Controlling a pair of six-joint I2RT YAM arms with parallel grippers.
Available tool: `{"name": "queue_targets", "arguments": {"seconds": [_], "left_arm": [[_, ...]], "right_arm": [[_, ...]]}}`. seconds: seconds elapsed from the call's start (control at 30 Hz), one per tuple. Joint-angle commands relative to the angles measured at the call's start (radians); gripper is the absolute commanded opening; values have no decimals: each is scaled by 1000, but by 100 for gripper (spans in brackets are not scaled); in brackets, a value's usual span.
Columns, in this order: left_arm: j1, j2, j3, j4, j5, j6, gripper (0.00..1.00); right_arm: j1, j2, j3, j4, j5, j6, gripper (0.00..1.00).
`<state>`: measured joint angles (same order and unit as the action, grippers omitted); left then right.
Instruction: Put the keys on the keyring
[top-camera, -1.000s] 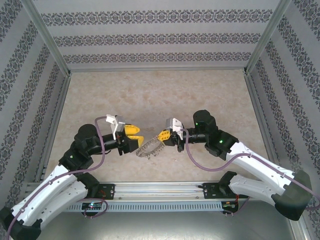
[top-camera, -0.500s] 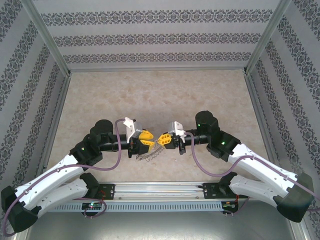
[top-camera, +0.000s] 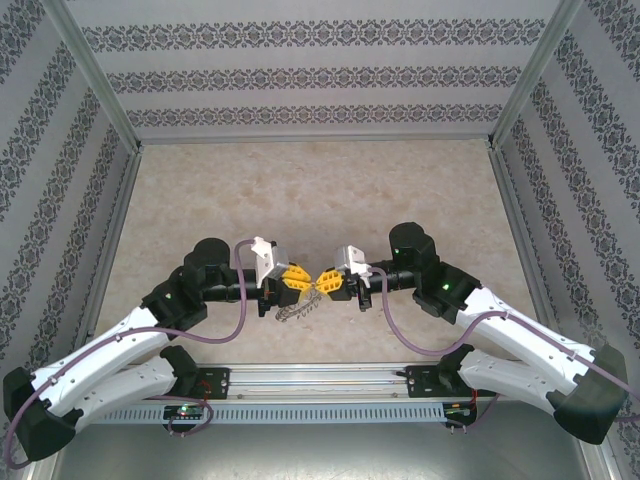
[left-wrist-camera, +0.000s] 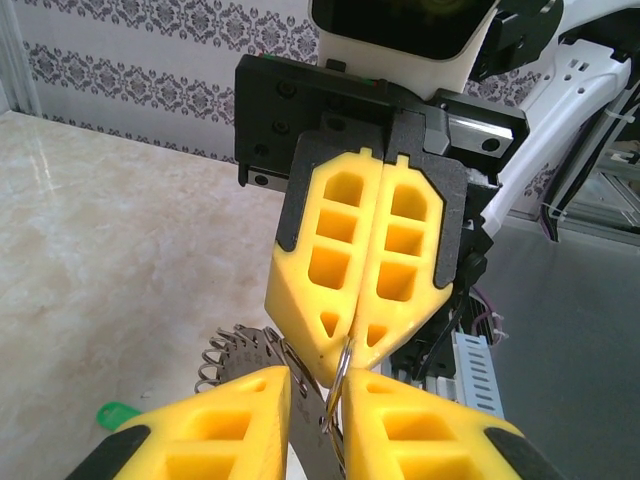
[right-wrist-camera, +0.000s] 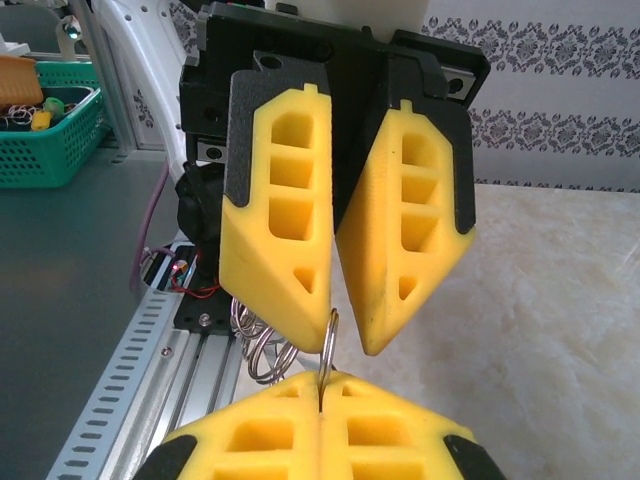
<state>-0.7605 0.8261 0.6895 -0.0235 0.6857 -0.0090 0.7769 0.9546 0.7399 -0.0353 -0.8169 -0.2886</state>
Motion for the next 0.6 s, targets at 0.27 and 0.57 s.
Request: {"name": "queue_targets", "arguments": {"seconds": [0.27,0.57], "left_arm": [[-36,48,66,-80,32,76,0],[-81,-8,74,-166,-69,227,0]], "right_arm": [[16,-14,42,10,-28,-38,0],[56,-36,28,-17,114,-64,6]]}}
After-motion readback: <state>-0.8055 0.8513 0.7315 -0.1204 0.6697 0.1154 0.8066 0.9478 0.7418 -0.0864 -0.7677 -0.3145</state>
